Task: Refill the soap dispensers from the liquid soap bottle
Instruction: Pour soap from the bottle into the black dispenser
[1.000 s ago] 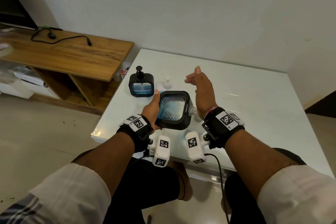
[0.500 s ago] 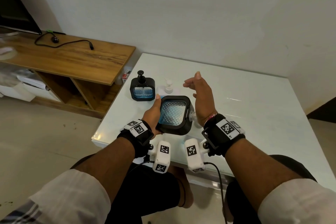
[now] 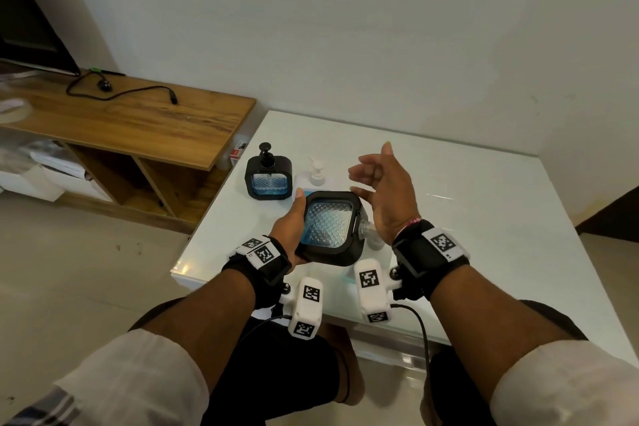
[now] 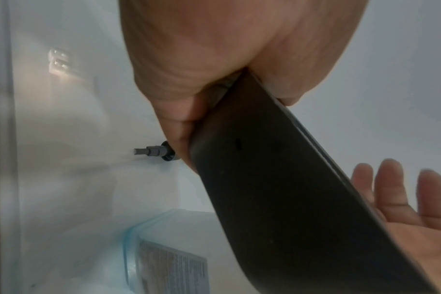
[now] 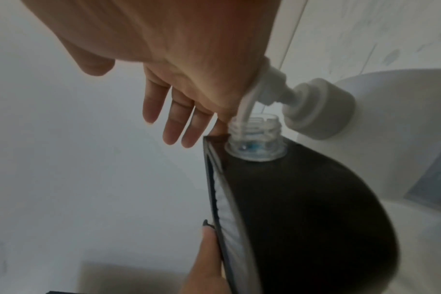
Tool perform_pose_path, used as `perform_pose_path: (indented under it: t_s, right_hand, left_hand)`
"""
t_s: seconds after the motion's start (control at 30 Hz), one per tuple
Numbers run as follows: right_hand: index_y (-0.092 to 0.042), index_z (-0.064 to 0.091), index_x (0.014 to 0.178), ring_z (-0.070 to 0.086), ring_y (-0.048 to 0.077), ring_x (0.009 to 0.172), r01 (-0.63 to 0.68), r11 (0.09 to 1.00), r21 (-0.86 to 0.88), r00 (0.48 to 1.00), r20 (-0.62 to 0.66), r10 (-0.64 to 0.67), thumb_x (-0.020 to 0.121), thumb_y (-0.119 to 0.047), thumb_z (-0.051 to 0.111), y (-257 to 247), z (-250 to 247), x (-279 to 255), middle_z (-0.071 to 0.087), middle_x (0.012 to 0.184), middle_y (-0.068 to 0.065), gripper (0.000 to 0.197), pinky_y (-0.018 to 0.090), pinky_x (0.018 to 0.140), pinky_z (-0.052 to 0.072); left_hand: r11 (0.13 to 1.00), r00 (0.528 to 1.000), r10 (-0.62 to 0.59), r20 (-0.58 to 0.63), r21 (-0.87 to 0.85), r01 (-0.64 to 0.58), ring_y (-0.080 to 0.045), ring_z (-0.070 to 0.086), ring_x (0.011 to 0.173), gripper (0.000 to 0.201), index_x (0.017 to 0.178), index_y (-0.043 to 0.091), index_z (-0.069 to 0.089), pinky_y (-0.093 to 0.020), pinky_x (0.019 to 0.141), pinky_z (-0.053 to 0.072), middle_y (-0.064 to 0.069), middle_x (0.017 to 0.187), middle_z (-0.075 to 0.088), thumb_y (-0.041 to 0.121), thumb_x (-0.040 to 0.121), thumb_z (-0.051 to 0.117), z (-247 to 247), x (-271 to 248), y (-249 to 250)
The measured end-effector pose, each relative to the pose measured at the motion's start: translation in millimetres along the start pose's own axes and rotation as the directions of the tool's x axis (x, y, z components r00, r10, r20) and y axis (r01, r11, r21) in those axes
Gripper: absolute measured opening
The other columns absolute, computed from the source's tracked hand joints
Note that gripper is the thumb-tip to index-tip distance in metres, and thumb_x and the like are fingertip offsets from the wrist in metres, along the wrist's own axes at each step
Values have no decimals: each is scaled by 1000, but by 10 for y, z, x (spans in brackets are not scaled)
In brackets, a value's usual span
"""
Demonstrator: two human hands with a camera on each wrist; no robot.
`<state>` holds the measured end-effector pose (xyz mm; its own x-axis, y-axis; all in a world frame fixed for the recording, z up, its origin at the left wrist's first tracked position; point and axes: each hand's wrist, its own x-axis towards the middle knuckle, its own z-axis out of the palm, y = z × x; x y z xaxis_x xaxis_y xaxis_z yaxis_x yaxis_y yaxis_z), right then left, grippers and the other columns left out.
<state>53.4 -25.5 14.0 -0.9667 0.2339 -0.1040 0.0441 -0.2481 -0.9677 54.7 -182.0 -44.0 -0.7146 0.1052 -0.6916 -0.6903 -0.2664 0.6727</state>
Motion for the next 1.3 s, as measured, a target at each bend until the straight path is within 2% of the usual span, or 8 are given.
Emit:
perform_pose_path:
  t_s: [0.2, 0.37, 0.47, 0.67, 0.8, 1.03, 1.2, 1.3]
  right_hand:
    - [-11, 62, 90, 63, 21, 77, 75, 993, 95, 986, -158, -60, 99, -36, 48, -231, -149, 9, 66, 74, 6, 30, 35, 75, 50]
    - [-9, 63, 86, 57, 12, 72, 19, 954, -298, 929, -348, -128, 97, -31, 54, -82, -267, -98, 65, 77, 1, 26, 28, 72, 43]
    - [-4, 63, 94, 55, 13, 75, -103, 917, -386, 961, -276, -8, 95, -36, 56, 28, -346, -172, 64, 87, 3, 33, 25, 66, 42]
    - [-8, 69, 92, 62, 20, 92, -204, 854, -478, 979, -106, 175, 99, -50, 42, 268, -386, -346, 70, 103, 8, 50, 28, 78, 42]
    - [-16, 68, 106, 58, 4, 83, -229, 916, -329, 973, -110, 203, 96, -57, 42, 419, -327, -496, 66, 88, -10, 49, 25, 80, 40]
    - [-26, 70, 82, 60, 4, 86, -254, 906, -339, 967, -120, 226, 92, -65, 42, 486, -315, -492, 68, 87, -11, 49, 29, 85, 37]
    - [1, 70, 98, 63, 28, 104, -209, 895, -395, 978, -113, 178, 95, -62, 39, 590, -331, -421, 72, 101, 13, 70, 34, 85, 42]
    - [7, 67, 97, 63, 33, 100, -197, 896, -398, 980, -107, 168, 95, -63, 38, 618, -349, -400, 71, 98, 16, 75, 35, 84, 43]
  left_hand:
    - [1000, 1000, 18, 5, 12, -18, -33, 71, 101, 73, 129, 17, 63, -43, 67, 61, -13, 118, 73, 76, 90, 50, 18, -29, 16]
    - [1000, 1000, 23, 9, 11, -23, -31, 71, 100, 68, 128, 18, 64, -41, 67, 59, -13, 118, 73, 74, 93, 48, 39, -59, 25]
    - [999, 999, 35, 15, 10, -35, -28, 70, 92, 61, 119, 17, 65, -39, 62, 57, -11, 111, 73, 70, 95, 47, 56, -105, 15]
    - [999, 999, 33, 9, -8, -33, -31, 69, 93, 63, 122, 14, 62, -43, 70, 58, -14, 111, 71, 69, 96, 47, 85, -150, -31]
    - [999, 999, 38, -25, -19, -39, -36, 68, 103, 70, 132, 13, 60, -52, 84, 59, -16, 121, 69, 71, 94, 50, 76, -127, -76]
    - [999, 998, 27, -57, -27, -29, -39, 66, 109, 74, 137, 13, 57, -55, 85, 59, -18, 127, 66, 72, 93, 50, 29, -97, -95]
    - [999, 999, 0, -46, -34, -2, -40, 66, 110, 74, 138, 15, 56, -54, 83, 60, -18, 128, 65, 73, 93, 48, -22, -64, -124]
    - [998, 999, -4, -37, -67, 1, -40, 66, 110, 73, 137, 15, 57, -56, 86, 59, -19, 127, 66, 73, 93, 49, -20, -65, -161]
